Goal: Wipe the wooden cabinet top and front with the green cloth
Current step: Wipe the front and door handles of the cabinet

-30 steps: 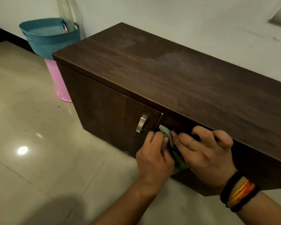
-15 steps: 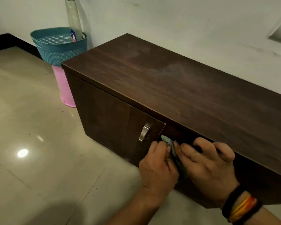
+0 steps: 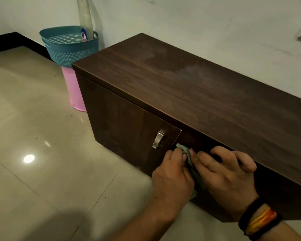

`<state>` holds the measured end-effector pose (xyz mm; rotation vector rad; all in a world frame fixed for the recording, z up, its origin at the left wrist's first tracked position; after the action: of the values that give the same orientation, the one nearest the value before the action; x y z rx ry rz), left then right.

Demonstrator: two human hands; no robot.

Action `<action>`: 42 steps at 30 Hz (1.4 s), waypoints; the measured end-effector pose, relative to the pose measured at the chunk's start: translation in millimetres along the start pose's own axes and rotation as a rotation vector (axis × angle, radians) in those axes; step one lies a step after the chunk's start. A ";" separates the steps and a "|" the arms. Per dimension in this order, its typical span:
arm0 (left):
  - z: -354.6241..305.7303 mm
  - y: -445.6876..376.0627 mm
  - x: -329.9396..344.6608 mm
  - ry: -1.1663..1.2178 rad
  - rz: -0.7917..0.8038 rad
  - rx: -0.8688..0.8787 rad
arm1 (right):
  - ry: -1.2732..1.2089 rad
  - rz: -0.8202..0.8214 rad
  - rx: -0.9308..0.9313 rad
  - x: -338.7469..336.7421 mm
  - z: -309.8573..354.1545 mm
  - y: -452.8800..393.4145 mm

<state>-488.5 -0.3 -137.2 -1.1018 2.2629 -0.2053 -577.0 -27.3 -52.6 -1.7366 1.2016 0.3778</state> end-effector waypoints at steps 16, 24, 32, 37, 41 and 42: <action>11.8 2.9 7.1 -0.103 -0.011 0.188 | -0.069 0.108 0.021 19.9 0.5 11.1; 11.3 2.3 2.0 0.138 -0.020 0.119 | -0.040 0.099 0.038 15.0 -1.2 10.8; 34.5 5.5 15.4 -0.147 0.019 0.278 | -0.097 0.186 0.068 31.3 -4.1 22.9; 12.7 1.9 2.2 0.141 -0.025 0.191 | -0.129 0.223 0.068 40.5 -6.3 25.7; 21.3 4.7 8.6 -0.166 -0.008 0.342 | -0.119 0.170 0.058 32.3 -2.8 21.5; 25.6 5.6 11.2 -0.213 0.020 0.365 | -0.109 0.158 0.063 31.1 -2.5 21.0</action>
<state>-482.6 -2.1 -165.0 -0.8634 1.9490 -0.4504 -580.9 -47.8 -83.8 -1.5516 1.2614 0.5169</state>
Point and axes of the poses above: each hand's wrist, its own y-axis away from the middle knuckle, its own x-axis out of the palm, z = x × y, the point moved 9 cm from there along -y, towards the middle knuckle, and after that the axes turned 6 degrees about z, right-handed, at the moved point
